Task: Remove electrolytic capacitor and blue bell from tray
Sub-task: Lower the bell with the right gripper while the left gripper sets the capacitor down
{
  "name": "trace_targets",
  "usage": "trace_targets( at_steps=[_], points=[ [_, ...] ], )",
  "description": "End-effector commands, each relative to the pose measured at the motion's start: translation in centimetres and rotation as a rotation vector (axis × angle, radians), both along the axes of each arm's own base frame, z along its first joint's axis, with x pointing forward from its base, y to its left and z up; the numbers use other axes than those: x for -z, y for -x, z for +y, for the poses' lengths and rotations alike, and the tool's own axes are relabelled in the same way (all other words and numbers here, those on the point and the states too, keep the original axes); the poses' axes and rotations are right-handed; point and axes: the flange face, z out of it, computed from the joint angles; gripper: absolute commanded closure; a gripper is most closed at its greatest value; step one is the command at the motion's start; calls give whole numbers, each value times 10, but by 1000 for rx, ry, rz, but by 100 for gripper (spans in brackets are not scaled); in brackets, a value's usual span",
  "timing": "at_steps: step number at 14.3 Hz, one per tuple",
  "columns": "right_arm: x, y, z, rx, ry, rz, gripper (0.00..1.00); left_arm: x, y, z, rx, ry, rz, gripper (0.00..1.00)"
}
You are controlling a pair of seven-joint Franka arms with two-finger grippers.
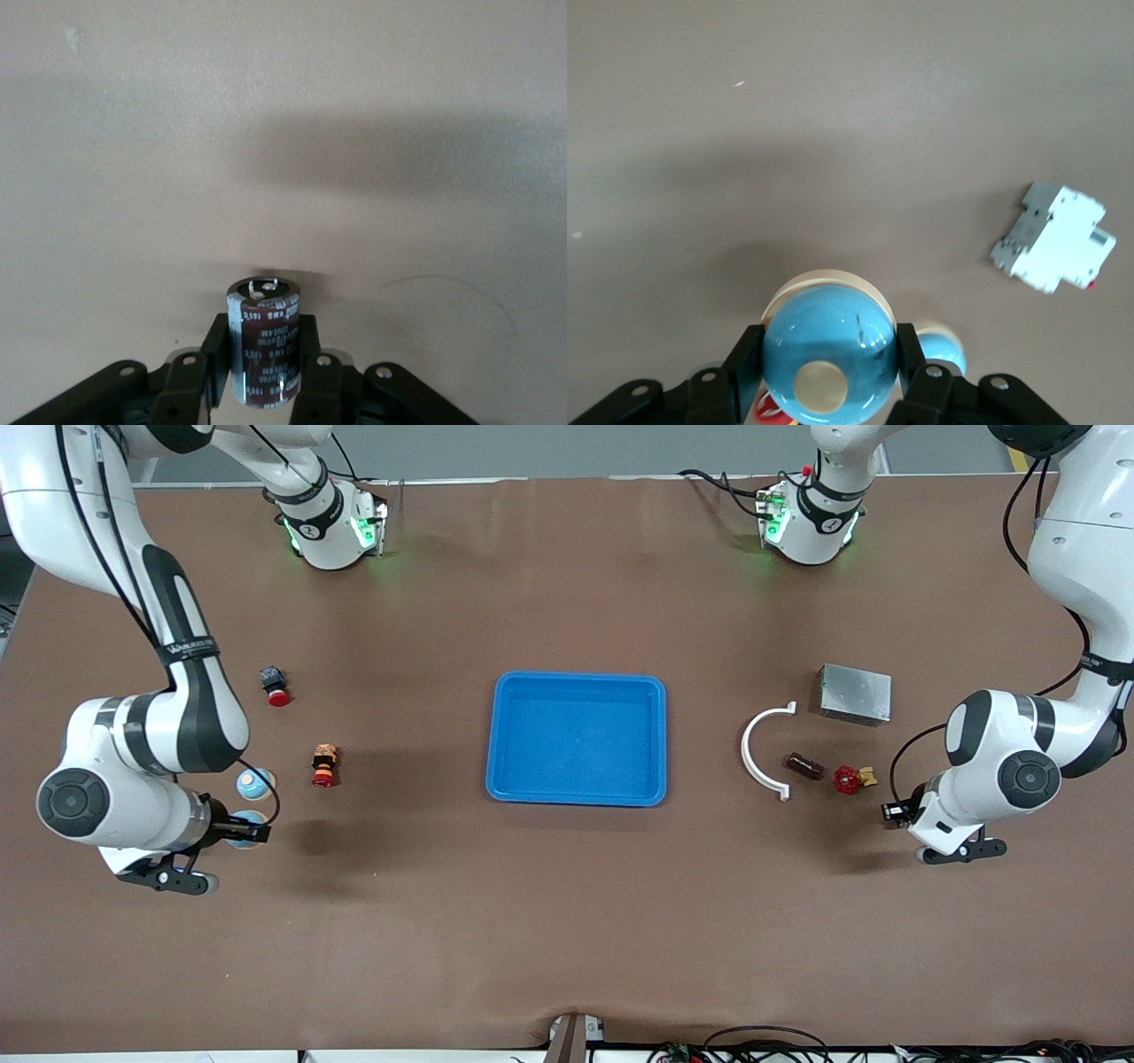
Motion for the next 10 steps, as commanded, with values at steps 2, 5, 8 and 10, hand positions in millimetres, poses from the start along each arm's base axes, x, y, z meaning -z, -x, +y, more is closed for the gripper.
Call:
trace_targets(
  at_steps=[2, 5, 8, 10],
  points=[
    [11, 3, -32, -60, -18, -26, 100, -10, -8, -1, 7, -6, -26, 0],
    [29, 5, -60, -92, -30, -45, 100, -29, -17, -5, 8, -4, -62, 0],
    [57, 7, -77, -94, -39, -84, 100, -56, -20, -11, 14, -10, -92, 0],
    [70, 8, -83, -84, -47, -90, 100, -73, -20, -17, 23, -23, -95, 0]
  ],
)
